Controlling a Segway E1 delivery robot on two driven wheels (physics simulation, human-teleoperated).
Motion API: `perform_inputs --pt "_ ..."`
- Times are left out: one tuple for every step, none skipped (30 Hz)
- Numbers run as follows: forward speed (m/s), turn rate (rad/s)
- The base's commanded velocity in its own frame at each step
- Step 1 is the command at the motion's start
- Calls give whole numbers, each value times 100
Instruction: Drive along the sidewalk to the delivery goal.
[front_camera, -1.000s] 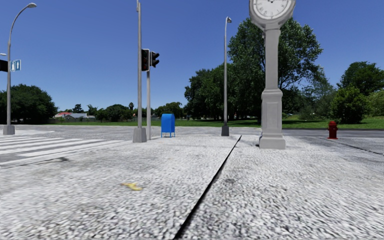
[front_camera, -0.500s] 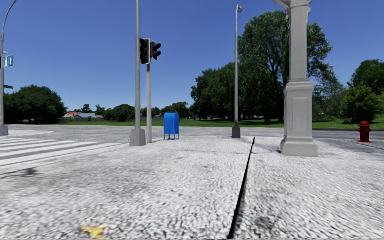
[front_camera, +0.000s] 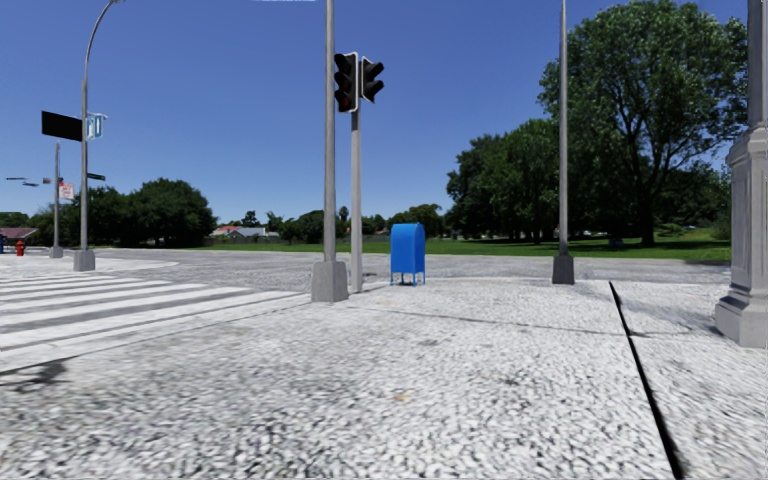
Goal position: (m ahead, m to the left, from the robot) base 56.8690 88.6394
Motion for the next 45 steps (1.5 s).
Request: perform_inputs --pt "200 47" --pt "200 47" --pt "200 47" --pt "200 47" --pt "200 48" --pt "200 51" --pt "200 54" --pt "200 55" --pt "200 55" --pt "200 56" --pt "200 56" --pt "200 56" --pt "200 56" --pt "200 56" --pt "200 56" --pt "200 56" --pt "200 56" --pt "200 56" --pt "200 56" --pt "200 56" --pt "200 56" --pt "200 56" --pt "200 56" --pt "200 56" --pt "200 56" --pt "200 56" --pt "200 56" --pt "200 56" --pt "200 57" --pt "200 59" --pt "200 60" --pt "200 60" --pt "200 60" --pt "200 60" --pt "200 60" --pt "200 60" --pt "200 60" --pt "200 60" --pt "200 60" --pt "200 60" --pt "200 60" --pt "200 60" --pt "200 60" --pt "200 60" --pt "200 60"
